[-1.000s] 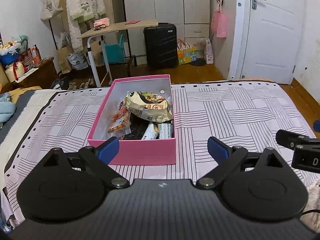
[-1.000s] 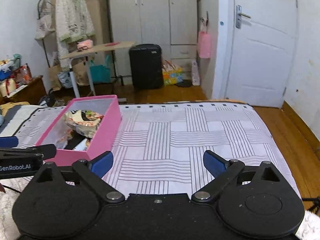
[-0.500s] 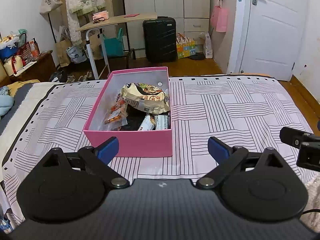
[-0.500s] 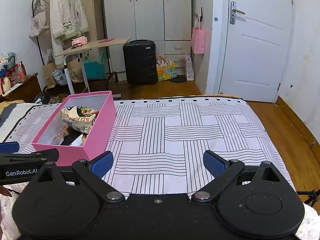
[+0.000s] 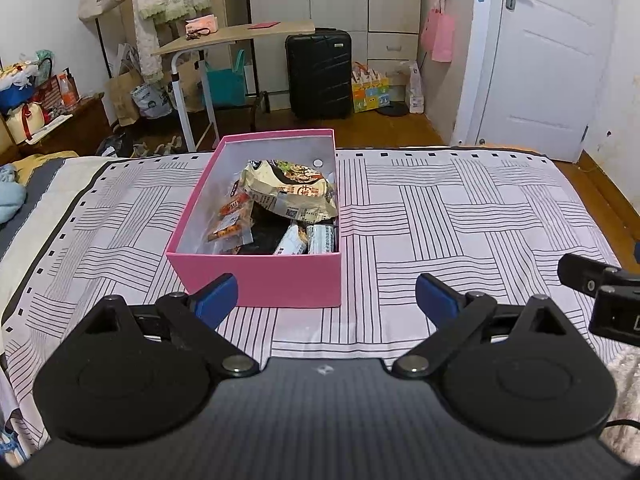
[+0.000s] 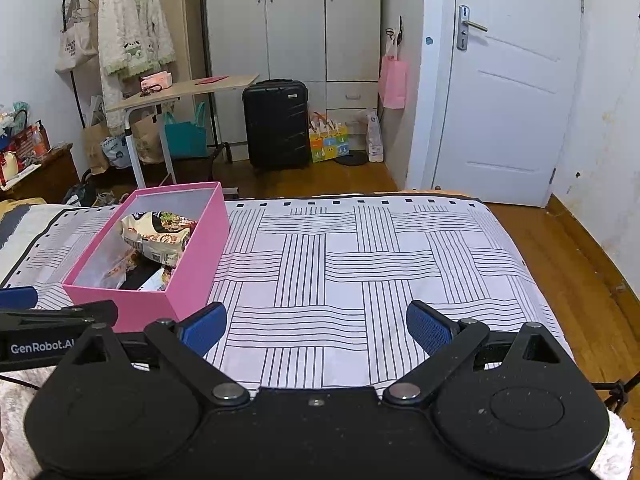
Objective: Organize snacks
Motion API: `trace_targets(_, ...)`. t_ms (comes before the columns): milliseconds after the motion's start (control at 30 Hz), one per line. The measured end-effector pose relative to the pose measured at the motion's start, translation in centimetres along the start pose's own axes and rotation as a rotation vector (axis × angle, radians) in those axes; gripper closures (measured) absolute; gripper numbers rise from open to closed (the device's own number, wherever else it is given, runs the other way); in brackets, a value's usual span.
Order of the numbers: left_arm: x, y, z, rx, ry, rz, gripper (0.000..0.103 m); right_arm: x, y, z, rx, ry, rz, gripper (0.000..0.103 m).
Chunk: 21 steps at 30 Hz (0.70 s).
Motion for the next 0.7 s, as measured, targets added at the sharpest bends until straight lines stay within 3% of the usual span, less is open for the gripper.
trace_targets(700,-0.07,0.29,-0.04,0.03,-0.002,-0.018,0.004,0.12,0.28,0.73,-0.021,0.025,-0.008,0.005)
Point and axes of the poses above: each gripper's, at about its wrist camera, not at the fingertips, and z roughly the way its jaws point, x to its right, y to its underside, the point moved 9 cm from there along z, roughly the way its jaws point, and after that the axes turned 1 degree about -z, right-handed, at the moved point
